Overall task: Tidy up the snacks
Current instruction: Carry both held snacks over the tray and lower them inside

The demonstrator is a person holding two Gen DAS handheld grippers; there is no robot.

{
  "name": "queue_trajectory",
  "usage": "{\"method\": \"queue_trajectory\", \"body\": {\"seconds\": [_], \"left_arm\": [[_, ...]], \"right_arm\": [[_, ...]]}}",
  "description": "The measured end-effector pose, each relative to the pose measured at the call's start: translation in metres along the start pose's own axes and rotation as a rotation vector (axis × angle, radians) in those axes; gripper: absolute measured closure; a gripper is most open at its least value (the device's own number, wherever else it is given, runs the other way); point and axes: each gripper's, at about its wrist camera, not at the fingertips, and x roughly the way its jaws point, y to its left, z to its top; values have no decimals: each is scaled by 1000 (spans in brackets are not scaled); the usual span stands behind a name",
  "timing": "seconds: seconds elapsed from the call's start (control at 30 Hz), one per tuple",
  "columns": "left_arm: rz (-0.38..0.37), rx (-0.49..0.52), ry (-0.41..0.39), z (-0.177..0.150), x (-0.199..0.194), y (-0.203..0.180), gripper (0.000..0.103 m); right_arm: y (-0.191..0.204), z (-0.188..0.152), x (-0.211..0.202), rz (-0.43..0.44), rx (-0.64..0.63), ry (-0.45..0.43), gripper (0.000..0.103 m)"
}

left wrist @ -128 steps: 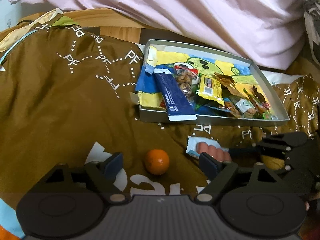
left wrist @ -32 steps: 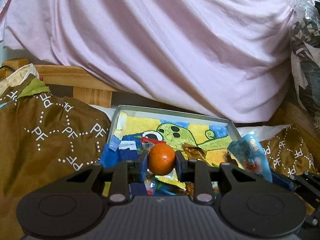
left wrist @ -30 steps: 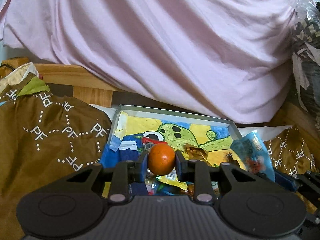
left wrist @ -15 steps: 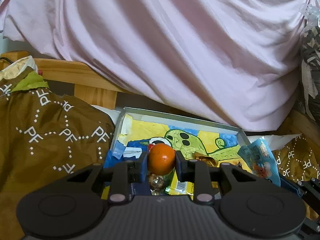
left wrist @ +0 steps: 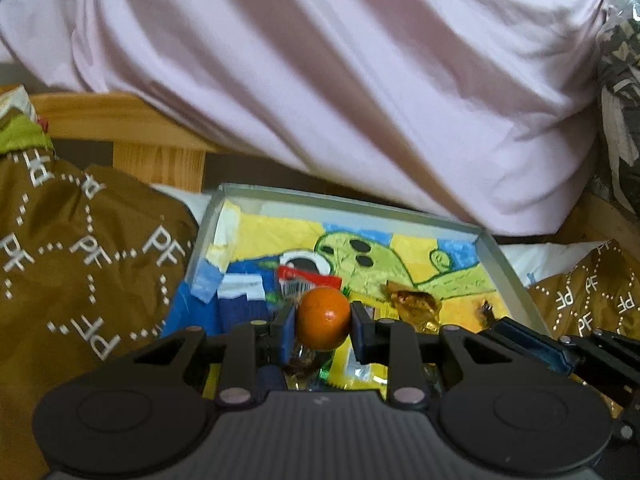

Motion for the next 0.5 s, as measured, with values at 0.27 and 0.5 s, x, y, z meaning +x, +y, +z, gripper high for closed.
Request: {"method": "queue_trajectory", "body": {"seconds": [0.27, 0.5], "left_arm": [[1, -17, 54, -15, 18, 7, 72], [-4, -19, 69, -17, 22, 9, 72]], "right_arm": [[-7, -17, 20, -8, -13, 101, 92], [-12, -22, 26, -15, 9, 123, 91]]}}
